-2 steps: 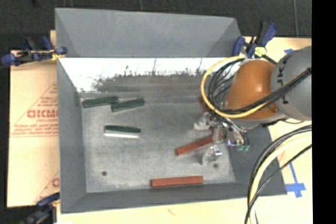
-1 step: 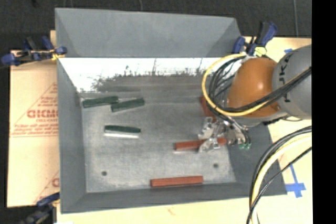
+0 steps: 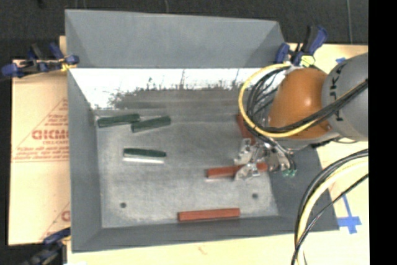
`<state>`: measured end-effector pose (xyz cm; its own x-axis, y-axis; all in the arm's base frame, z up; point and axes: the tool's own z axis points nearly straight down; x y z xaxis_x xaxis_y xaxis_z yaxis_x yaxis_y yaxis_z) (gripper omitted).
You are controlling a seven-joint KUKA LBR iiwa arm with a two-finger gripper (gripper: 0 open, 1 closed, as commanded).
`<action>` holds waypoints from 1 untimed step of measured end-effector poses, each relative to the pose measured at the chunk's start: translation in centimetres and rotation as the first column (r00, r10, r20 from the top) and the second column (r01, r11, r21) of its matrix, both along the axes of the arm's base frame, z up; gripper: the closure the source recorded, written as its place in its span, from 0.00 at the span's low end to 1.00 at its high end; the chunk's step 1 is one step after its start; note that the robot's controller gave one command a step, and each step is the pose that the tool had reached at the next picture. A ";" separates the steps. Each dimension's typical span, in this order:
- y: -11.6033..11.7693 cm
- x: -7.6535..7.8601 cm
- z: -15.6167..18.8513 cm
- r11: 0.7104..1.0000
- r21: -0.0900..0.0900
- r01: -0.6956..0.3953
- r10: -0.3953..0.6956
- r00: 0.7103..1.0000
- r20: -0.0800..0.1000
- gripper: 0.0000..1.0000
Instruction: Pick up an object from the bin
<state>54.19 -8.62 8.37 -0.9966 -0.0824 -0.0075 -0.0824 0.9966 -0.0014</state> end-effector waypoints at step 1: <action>0.0 -0.1 0.4 1.000 0.001 0.000 0.000 1.000 -0.005 1.00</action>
Offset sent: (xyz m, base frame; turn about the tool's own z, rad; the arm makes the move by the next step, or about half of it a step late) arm 0.0001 -0.0001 0.0574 0.0000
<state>54.05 -8.59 8.76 -0.9966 -0.0828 -0.0025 -0.0828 0.9966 -0.0002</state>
